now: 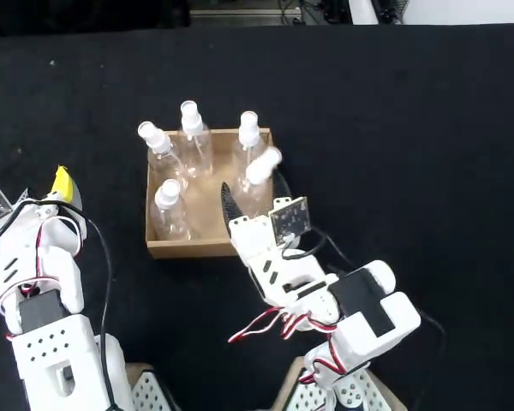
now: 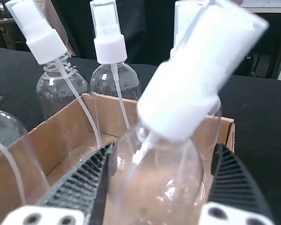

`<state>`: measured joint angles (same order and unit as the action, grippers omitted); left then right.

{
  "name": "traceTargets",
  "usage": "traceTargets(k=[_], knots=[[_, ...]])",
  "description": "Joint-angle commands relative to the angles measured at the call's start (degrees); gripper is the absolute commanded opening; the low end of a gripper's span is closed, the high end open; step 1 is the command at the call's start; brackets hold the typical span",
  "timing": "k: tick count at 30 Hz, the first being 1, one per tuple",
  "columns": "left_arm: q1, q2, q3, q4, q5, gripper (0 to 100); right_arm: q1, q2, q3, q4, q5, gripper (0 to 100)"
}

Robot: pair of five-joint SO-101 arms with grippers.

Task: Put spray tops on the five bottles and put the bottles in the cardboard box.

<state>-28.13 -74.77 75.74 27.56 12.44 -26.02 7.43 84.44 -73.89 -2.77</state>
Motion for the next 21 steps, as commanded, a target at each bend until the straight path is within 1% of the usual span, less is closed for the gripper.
traceTargets(k=[1,3,6,10,16,21], knots=[[-0.5,-1.4,-0.9,-1.5,0.5,20,-0.9,-2.0,-0.7,0.4,-0.2,27.9],[-0.5,-1.4,-0.9,-1.6,0.5,20,-0.9,-2.5,0.2,0.3,-0.2,27.9],[-0.5,-1.4,-0.3,-3.8,0.5,20,-0.9,-3.6,1.3,0.1,-0.2,27.9],[-0.5,-1.4,-0.3,-3.9,0.5,20,-0.9,-4.4,1.2,0.6,-0.2,27.9],[-0.5,-1.4,-0.3,-3.9,0.5,20,-1.1,-5.0,-1.8,6.9,-0.2,27.9],[-0.5,-1.4,-0.3,-3.9,0.5,20,-1.5,-5.1,-2.0,6.9,-0.2,27.9]])
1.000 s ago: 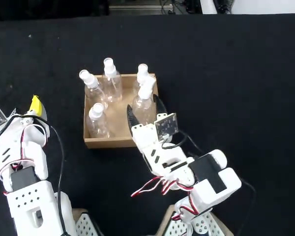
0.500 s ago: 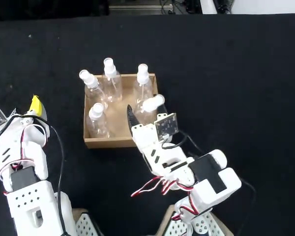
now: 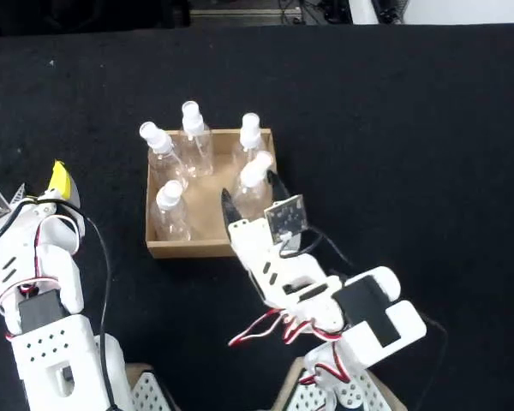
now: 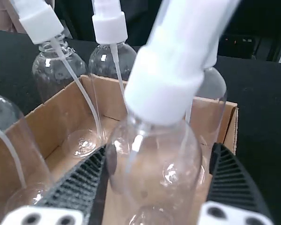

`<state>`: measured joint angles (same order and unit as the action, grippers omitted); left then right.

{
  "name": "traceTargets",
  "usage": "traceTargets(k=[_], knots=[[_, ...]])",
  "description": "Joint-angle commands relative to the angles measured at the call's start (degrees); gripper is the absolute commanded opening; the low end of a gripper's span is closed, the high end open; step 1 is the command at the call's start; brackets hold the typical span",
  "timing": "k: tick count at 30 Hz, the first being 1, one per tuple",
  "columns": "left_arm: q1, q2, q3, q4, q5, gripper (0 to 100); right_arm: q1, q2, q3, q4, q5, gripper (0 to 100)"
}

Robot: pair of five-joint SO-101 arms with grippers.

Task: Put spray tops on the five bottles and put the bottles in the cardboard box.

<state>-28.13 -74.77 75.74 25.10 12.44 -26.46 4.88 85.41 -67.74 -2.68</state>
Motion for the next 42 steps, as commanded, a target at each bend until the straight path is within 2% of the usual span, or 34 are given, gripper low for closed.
traceTargets(k=[1,24,30,37,42], knots=[[-0.5,-1.4,-0.3,-1.4,0.5,20,-1.1,-2.5,-2.9,0.7,-0.3,27.9],[-0.5,-1.4,-0.3,-1.4,0.4,20,-0.9,-5.1,-4.3,1.3,1.2,27.9],[-0.5,-1.4,-0.3,-1.4,0.4,20,-0.9,-11.5,-4.0,9.5,1.4,27.9],[-0.5,-1.4,-0.3,-1.4,0.4,20,-0.7,-19.3,-2.1,11.4,1.3,27.9],[-0.5,-1.4,-0.3,-1.4,0.4,20,-0.6,-24.5,-2.9,18.5,1.3,27.9]])
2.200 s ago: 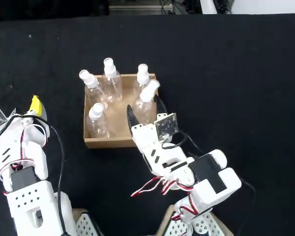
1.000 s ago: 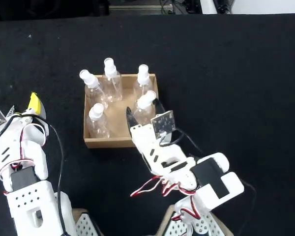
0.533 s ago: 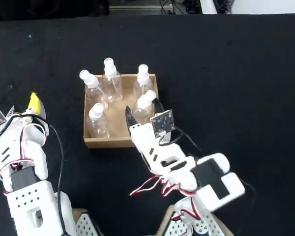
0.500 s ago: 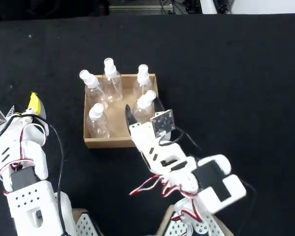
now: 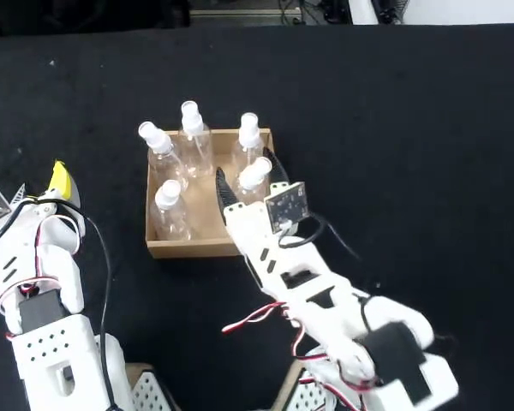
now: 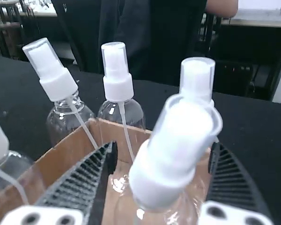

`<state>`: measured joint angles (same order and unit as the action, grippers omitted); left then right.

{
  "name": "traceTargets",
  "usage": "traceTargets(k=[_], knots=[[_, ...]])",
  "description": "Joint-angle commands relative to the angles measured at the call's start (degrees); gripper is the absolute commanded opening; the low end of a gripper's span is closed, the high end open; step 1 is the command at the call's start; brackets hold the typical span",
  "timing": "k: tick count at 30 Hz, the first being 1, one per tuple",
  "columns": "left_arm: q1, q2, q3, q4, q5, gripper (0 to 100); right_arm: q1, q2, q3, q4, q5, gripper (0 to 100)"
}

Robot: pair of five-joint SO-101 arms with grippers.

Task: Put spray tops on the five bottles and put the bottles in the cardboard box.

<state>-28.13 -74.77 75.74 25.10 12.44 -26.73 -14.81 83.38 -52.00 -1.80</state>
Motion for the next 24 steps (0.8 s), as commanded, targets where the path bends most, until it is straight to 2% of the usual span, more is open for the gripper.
traceTargets(k=[1,6,14,19,24], knots=[[-0.5,-1.4,-0.3,-1.4,0.4,20,-0.4,-6.0,-1.0,3.6,0.4,27.9],[-0.5,-1.4,-0.3,-1.4,0.4,20,-0.4,-12.9,-0.5,8.9,0.4,27.9],[-0.5,-1.4,-0.3,-1.4,0.4,20,-0.4,-27.0,-0.8,23.1,0.4,27.9],[-0.5,-1.3,-0.2,-1.3,0.3,20,-0.4,-37.7,-3.2,34.1,0.4,27.9],[-0.5,-1.3,0.5,-1.6,0.3,20,-0.4,-46.5,-11.7,48.5,0.4,27.9]])
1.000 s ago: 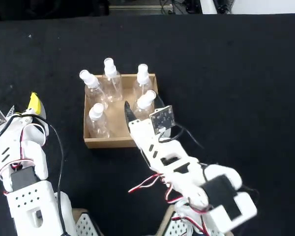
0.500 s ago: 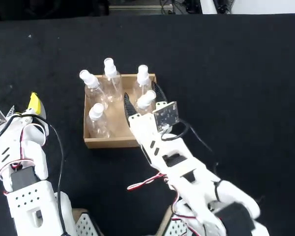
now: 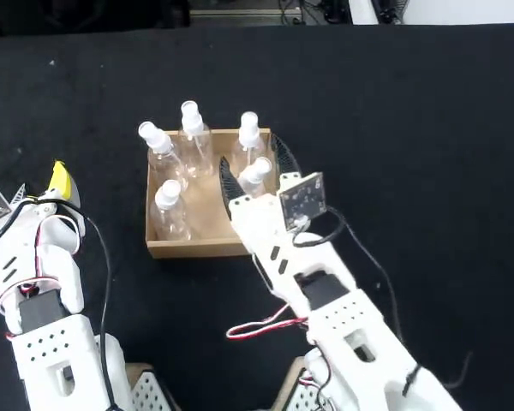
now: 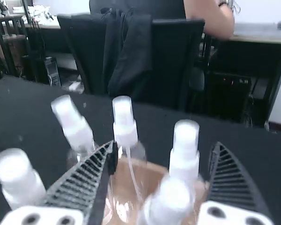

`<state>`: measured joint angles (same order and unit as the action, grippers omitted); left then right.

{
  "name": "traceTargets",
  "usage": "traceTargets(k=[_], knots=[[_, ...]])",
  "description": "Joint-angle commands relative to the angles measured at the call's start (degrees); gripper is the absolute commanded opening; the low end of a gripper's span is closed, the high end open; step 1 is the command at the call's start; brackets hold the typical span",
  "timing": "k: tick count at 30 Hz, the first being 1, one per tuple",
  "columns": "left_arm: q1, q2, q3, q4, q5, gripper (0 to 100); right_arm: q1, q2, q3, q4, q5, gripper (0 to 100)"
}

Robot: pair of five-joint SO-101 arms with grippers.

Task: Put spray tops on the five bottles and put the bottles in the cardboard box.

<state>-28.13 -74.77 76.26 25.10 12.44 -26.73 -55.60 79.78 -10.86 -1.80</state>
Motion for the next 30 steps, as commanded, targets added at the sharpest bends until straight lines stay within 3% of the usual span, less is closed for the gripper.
traceTargets(k=[1,7,9,12,13,15,20,30], knots=[[-0.5,-1.3,0.2,-1.7,0.3,20,-0.3,-6.9,-10.4,10.2,0.4,27.9],[-0.5,-1.4,0.4,-1.4,0.2,20,0.4,-9.6,-20.9,23.2,0.4,25.8],[-0.5,-1.4,0.5,-1.3,0.2,19,3.2,-9.8,-22.6,26.5,0.4,18.4],[-0.6,-1.4,0.5,-1.2,0.1,7,10.0,-10.0,-24.7,30.2,0.4,0.7],[-0.6,-1.4,0.5,-1.2,0.1,2,12.7,-10.0,-25.5,31.8,0.4,1.6],[-0.6,-1.4,0.5,-0.6,0.1,5,17.8,-10.0,-27.2,37.5,0.4,4.8],[-1.1,-1.4,-3.8,5.9,-0.7,3,27.4,-9.9,-33.6,54.5,0.8,1.1],[-1.7,-1.0,-12.8,19.3,-17.0,3,38.0,-10.0,-34.0,76.3,0.9,1.1]])
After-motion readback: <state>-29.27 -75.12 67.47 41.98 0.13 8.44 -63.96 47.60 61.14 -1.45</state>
